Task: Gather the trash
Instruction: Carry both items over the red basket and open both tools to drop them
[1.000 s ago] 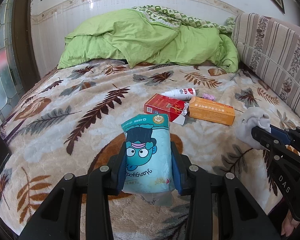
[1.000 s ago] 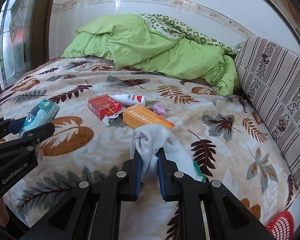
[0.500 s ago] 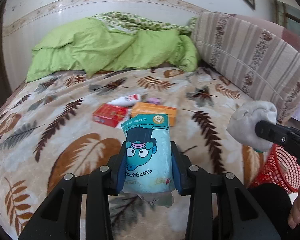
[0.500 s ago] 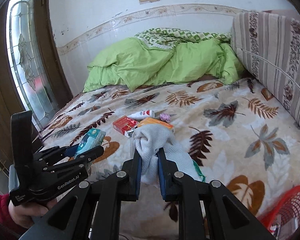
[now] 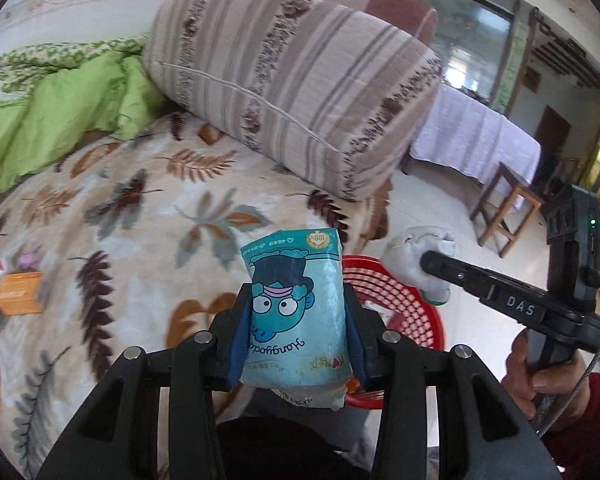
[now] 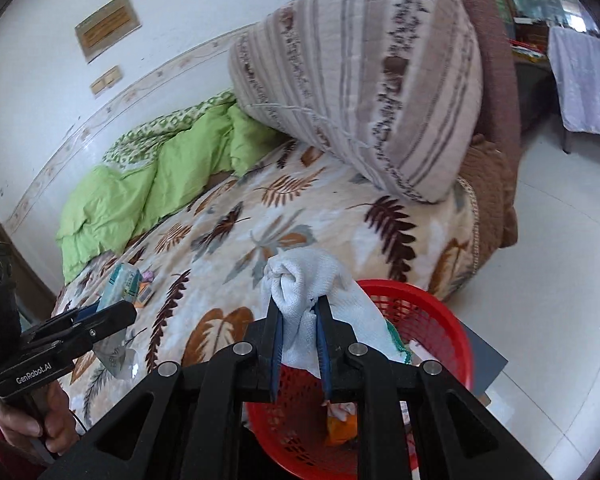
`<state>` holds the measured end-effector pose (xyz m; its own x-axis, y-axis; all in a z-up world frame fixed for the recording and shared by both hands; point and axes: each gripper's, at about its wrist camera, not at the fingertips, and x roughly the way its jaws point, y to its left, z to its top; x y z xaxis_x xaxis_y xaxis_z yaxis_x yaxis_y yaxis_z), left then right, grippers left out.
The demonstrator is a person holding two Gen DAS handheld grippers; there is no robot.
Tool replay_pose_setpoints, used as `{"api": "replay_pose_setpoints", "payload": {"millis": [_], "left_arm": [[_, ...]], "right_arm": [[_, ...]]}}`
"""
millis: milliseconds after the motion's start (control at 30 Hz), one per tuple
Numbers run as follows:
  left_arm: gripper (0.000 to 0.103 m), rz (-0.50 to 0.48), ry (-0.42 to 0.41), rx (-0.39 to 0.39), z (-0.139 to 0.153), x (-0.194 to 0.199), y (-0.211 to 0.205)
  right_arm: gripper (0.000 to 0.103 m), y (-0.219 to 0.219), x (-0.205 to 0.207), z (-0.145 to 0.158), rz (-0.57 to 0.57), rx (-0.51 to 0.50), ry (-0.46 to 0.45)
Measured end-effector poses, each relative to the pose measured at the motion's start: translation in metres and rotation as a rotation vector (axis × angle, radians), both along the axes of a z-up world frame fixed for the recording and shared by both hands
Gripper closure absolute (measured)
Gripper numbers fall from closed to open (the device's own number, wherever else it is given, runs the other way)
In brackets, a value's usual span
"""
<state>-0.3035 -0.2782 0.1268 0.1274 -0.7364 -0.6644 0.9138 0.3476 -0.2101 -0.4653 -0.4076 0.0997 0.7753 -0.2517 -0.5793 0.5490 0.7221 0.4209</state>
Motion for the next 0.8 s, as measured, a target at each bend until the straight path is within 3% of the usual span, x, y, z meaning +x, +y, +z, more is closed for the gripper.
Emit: {"api": "replay_pose_setpoints", "payload": {"millis": [100, 133, 167, 233, 400, 467, 633, 800], "left_arm": [[0.056, -0.056, 0.048, 0.027, -0.012, -0.013, -0.035], [0.048, -0.074, 0.072, 0.043, -0.015, -0.015, -0.045], [0.04, -0.073, 0.082, 0.061, -0.018, -0.016, -0.053], [0.039, -0.063, 0.088, 0.068, -0.02, -0.018, -0.058], [0.038, 0.015, 0.047, 0.047, -0.009, -0.007, -0.03], [0.033, 0.059, 0.025, 0.047, -0.004, 0.001, -0.014], [0.032, 0.193, -0.054, 0.087, 0.002, 0.02, 0.037], [0.027, 0.346, -0.061, 0.109, -0.004, 0.055, 0.103]], "right_arm": [[0.084, -0.017, -0.014, -0.008, -0.049, 0.062, -0.015], [0.081, -0.022, -0.017, -0.012, -0.062, 0.077, -0.019], [0.069, -0.024, -0.018, -0.014, -0.064, 0.084, -0.022], [0.053, -0.027, -0.022, -0.014, -0.089, 0.061, -0.006], [0.053, -0.03, -0.026, -0.007, -0.084, 0.018, -0.029], [0.053, -0.028, -0.021, -0.008, -0.052, 0.029, -0.041], [0.053, -0.001, 0.007, -0.006, 0.065, 0.023, -0.052], [0.053, 0.042, 0.048, -0.004, 0.224, -0.011, -0.021]]}}
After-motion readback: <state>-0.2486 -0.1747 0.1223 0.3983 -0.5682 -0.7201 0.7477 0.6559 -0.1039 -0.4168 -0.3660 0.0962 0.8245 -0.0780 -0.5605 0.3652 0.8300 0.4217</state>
